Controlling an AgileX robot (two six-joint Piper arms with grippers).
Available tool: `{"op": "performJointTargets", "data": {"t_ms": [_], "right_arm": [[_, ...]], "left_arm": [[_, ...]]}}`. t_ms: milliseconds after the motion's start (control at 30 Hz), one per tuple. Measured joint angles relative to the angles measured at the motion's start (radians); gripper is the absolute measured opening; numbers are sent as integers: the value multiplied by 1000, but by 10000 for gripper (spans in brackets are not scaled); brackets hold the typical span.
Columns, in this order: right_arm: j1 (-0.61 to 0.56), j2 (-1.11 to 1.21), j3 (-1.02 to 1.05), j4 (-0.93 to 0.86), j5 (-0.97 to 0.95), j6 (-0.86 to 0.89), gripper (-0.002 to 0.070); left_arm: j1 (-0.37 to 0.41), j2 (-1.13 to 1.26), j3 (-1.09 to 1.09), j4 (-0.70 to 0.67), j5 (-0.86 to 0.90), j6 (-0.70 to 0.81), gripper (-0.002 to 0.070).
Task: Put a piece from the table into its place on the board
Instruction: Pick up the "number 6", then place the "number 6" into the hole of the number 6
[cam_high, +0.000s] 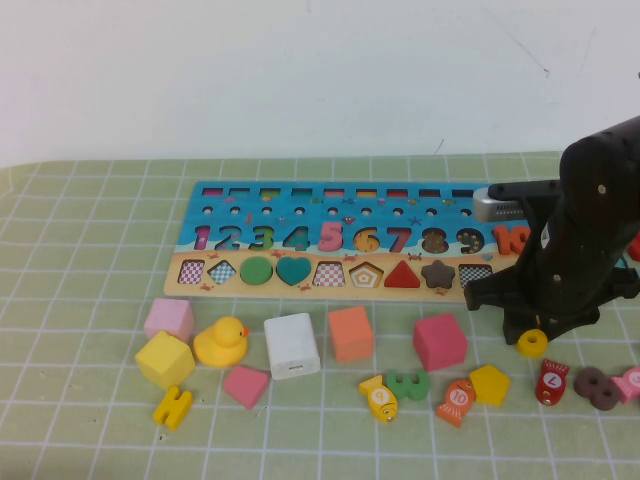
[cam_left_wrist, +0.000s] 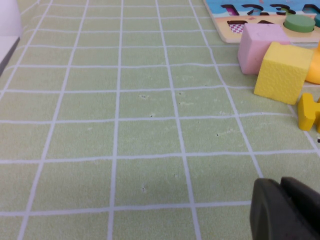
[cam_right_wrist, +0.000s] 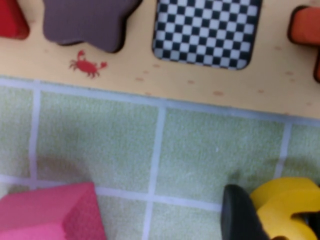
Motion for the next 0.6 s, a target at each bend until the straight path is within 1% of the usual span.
{"op": "performJointTargets", "data": {"t_ms": [300, 433, 600], "right_arm": [[0, 0, -2, 2, 2, -49, 274], [0, 0, -35, 7, 11, -61, 274], [0, 2, -119, 81, 4, -138, 274]], "left_arm": [[0, 0, 0, 0, 0, 0, -2], [0, 0, 0, 0, 0, 0, -2], [0, 0, 0, 0, 0, 0, -2]]}}
